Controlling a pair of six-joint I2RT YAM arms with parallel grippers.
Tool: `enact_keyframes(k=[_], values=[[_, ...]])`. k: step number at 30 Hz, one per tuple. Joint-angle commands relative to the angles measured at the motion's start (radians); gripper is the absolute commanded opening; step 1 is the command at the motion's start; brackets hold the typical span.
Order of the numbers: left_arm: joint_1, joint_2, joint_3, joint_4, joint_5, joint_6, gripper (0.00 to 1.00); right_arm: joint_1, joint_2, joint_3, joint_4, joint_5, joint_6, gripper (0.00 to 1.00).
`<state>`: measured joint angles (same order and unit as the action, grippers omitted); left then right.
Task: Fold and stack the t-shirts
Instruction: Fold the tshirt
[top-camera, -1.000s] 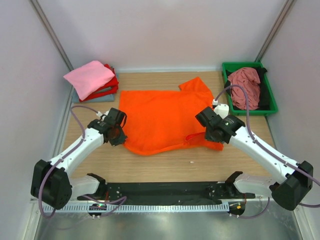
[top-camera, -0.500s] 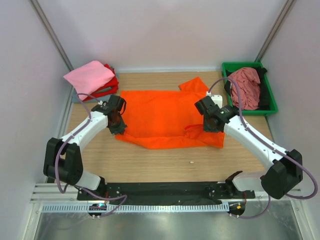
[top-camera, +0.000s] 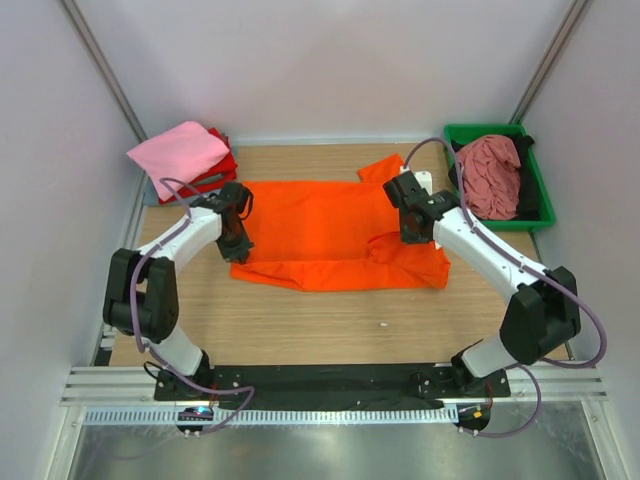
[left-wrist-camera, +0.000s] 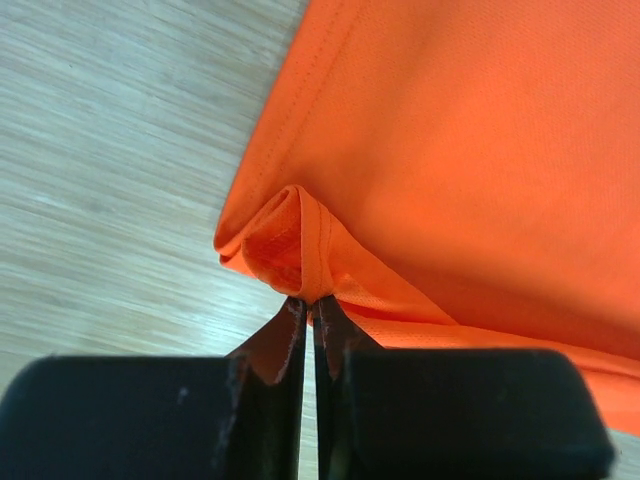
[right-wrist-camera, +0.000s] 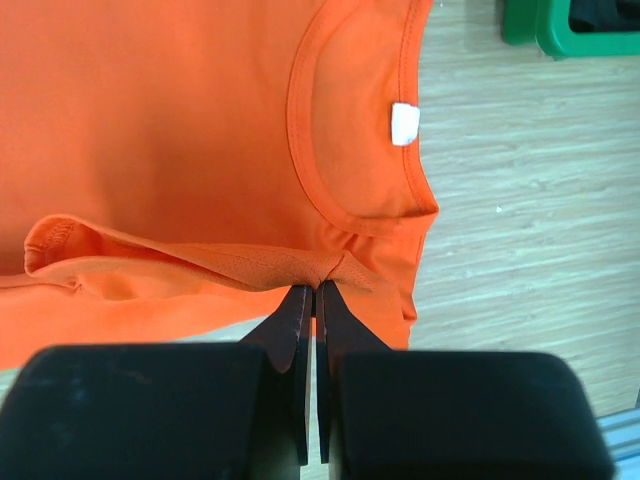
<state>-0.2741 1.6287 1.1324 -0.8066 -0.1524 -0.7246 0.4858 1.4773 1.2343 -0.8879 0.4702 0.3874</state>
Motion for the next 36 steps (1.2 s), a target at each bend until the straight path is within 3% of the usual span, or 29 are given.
enact_keyframes(k=[1, 22, 29, 31, 36], values=[[0.027, 0.025, 0.049, -0.022, -0.006, 0.025, 0.05, -0.018, 0.032, 0.057, 0.059, 0.028, -0.051, 0.01], [0.053, 0.177, 0.194, -0.074, -0.049, 0.045, 0.07, -0.105, 0.225, 0.192, 0.149, 0.022, -0.160, 0.01], [0.053, 0.237, 0.263, -0.088, -0.067, 0.048, 0.15, -0.119, 0.287, 0.214, 0.173, 0.010, -0.168, 0.01], [0.053, 0.255, 0.286, -0.098, -0.075, 0.047, 0.23, -0.121, 0.313, 0.221, 0.182, 0.005, -0.173, 0.01], [0.058, 0.270, 0.371, -0.126, -0.081, 0.040, 0.31, -0.145, 0.396, 0.326, 0.175, 0.013, -0.174, 0.06]])
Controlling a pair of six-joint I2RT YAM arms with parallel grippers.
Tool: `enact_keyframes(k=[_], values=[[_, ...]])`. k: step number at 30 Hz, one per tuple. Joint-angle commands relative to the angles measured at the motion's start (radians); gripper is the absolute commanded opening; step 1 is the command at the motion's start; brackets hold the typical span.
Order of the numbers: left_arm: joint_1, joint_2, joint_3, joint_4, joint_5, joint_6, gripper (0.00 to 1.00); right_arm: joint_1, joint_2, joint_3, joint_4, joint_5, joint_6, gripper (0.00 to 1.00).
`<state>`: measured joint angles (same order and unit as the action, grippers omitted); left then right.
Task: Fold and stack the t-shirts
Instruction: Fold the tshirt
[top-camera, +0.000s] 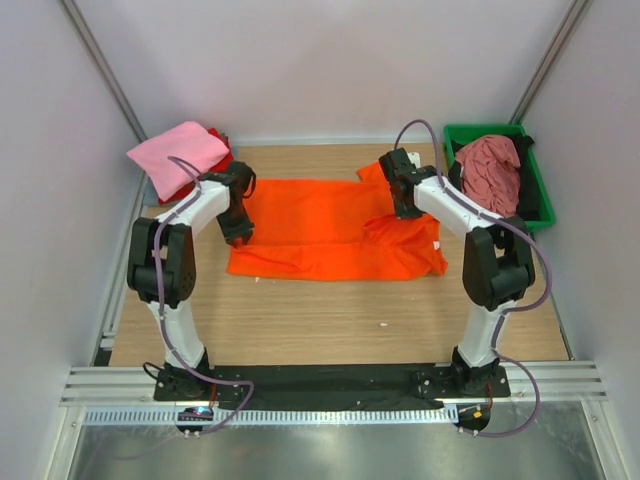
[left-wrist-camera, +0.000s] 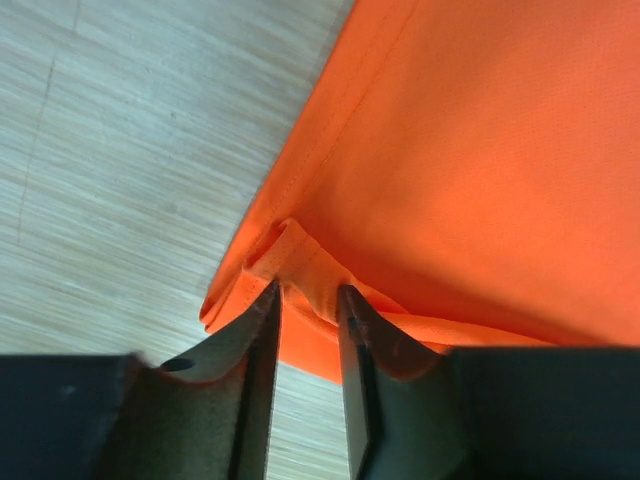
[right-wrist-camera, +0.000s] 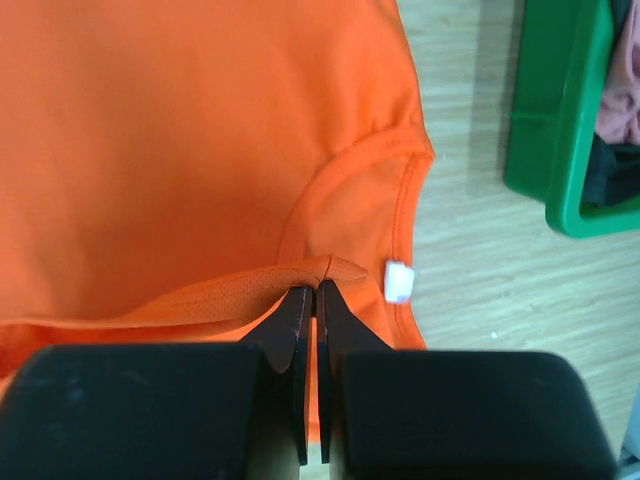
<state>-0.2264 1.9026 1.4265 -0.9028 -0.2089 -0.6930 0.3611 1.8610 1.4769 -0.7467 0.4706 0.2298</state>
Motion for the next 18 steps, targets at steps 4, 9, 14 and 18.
enact_keyframes(k=[4, 9, 14, 18], values=[[0.010, -0.010, 0.207, -0.106, -0.030, 0.009, 0.46, -0.036, 0.102, 0.216, 0.017, 0.030, -0.043, 0.48], [0.010, -0.111, 0.164, -0.107, -0.060, -0.006, 0.66, -0.057, 0.139, 0.289, -0.029, 0.053, -0.047, 0.76], [0.009, -0.270, -0.069, -0.001, -0.035, -0.037, 0.68, -0.063, 0.025, 0.179, -0.037, 0.017, 0.015, 0.78], [0.005, -0.376, -0.245, 0.122, 0.015, -0.051, 0.69, -0.091, -0.176, -0.019, -0.008, -0.124, 0.139, 0.79]])
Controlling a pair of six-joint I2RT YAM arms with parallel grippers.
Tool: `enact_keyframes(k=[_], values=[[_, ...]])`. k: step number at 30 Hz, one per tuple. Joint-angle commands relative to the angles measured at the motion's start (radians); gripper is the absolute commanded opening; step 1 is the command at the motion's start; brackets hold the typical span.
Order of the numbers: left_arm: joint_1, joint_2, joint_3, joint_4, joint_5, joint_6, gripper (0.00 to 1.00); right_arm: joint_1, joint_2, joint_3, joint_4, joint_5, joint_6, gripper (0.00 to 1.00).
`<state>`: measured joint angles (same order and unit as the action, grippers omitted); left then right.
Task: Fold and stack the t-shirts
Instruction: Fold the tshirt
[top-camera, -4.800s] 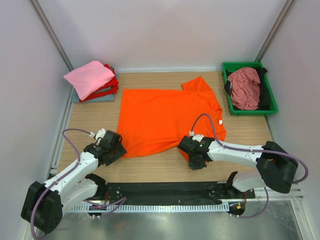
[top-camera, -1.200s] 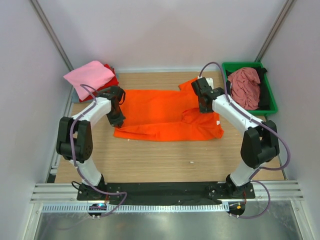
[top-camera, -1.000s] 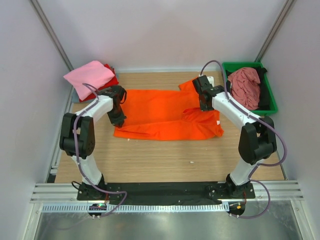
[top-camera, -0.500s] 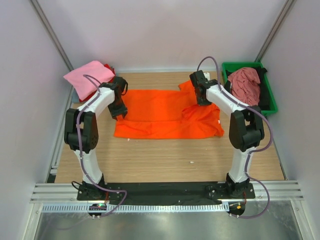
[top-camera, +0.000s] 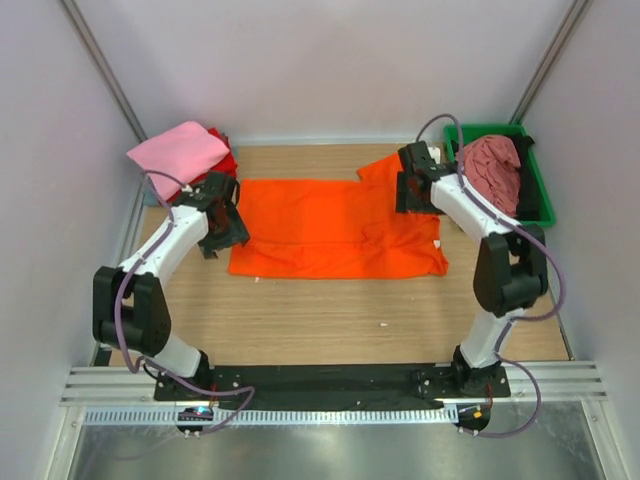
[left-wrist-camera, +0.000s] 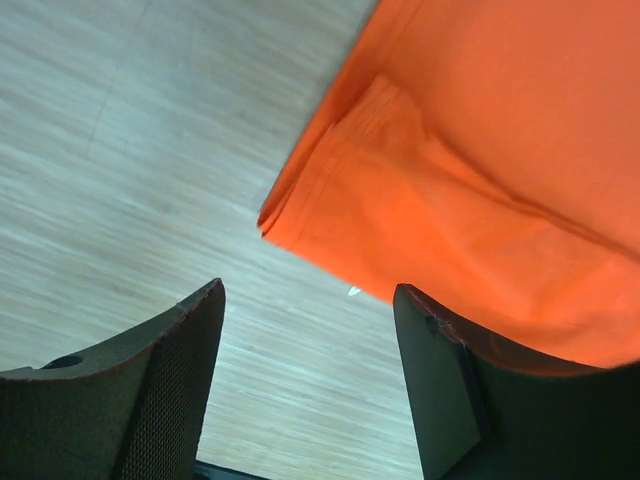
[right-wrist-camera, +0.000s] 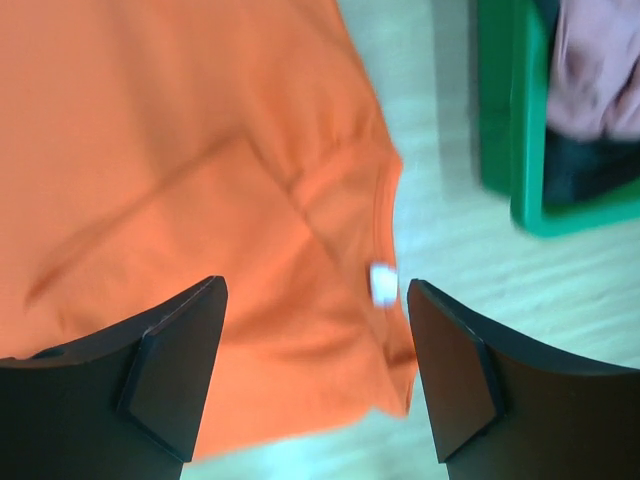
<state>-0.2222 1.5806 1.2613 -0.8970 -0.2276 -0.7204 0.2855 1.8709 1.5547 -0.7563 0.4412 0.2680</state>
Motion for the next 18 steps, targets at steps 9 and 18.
enact_keyframes(k=[9, 18], values=[[0.001, -0.120, -0.293, 0.231, 0.096, -0.065, 0.75, -0.216, -0.453, -0.533, 0.061, -0.335, 0.212, 0.79], [0.001, -0.136, -0.369, 0.274, 0.083, -0.079, 0.74, -0.388, -0.530, -0.720, 0.162, -0.519, 0.249, 0.63]])
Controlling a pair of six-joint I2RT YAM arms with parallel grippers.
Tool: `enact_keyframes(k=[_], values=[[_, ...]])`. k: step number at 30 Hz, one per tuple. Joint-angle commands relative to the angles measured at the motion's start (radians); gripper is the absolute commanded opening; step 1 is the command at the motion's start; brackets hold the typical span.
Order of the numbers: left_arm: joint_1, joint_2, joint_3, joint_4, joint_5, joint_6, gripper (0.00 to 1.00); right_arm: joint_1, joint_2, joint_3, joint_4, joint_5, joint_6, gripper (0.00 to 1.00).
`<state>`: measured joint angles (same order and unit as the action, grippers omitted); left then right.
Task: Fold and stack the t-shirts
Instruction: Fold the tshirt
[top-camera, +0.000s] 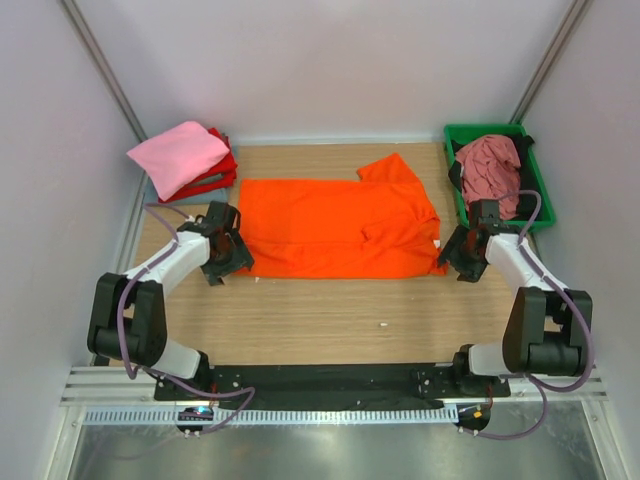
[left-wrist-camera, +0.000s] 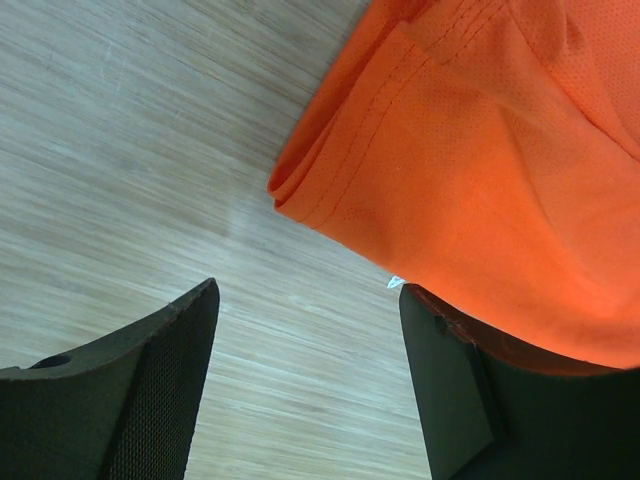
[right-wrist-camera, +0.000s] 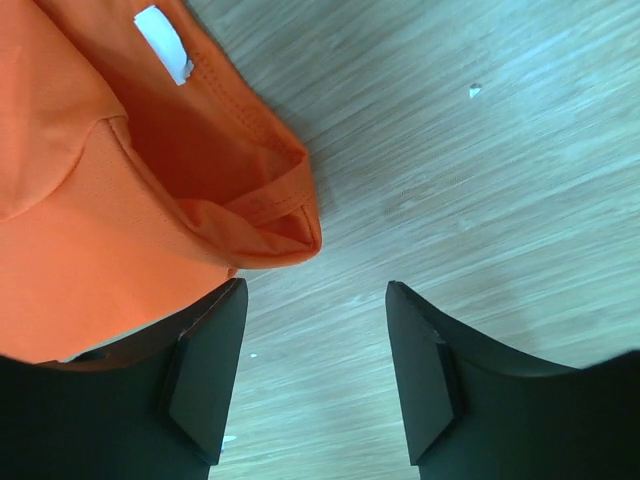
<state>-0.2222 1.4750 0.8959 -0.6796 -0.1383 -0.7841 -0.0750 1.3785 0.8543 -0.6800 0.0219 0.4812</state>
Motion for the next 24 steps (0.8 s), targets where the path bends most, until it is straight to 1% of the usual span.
enact_keyframes(k=[1, 4, 17, 20, 21, 24], values=[[0.001, -0.028, -0.003, 0.055, -0.007, -0.015, 0.73, -0.043, -0.032, -0.038, 0.106, -0.112, 0.036, 0.60], [0.001, -0.027, -0.005, 0.055, -0.012, -0.014, 0.73, -0.051, 0.007, -0.060, 0.144, -0.143, 0.036, 0.56], [0.003, -0.033, -0.031, 0.061, -0.060, -0.010, 0.73, -0.066, 0.114, -0.092, 0.240, -0.139, 0.039, 0.56], [0.003, -0.033, -0.041, 0.061, -0.067, -0.009, 0.73, -0.078, 0.126, -0.101, 0.261, -0.131, 0.033, 0.50], [0.003, -0.035, -0.046, 0.066, -0.070, -0.009, 0.73, -0.080, 0.129, -0.104, 0.267, -0.135, 0.034, 0.41], [0.003, -0.033, -0.055, 0.074, -0.081, -0.012, 0.73, -0.085, 0.143, -0.110, 0.286, -0.149, 0.030, 0.24]])
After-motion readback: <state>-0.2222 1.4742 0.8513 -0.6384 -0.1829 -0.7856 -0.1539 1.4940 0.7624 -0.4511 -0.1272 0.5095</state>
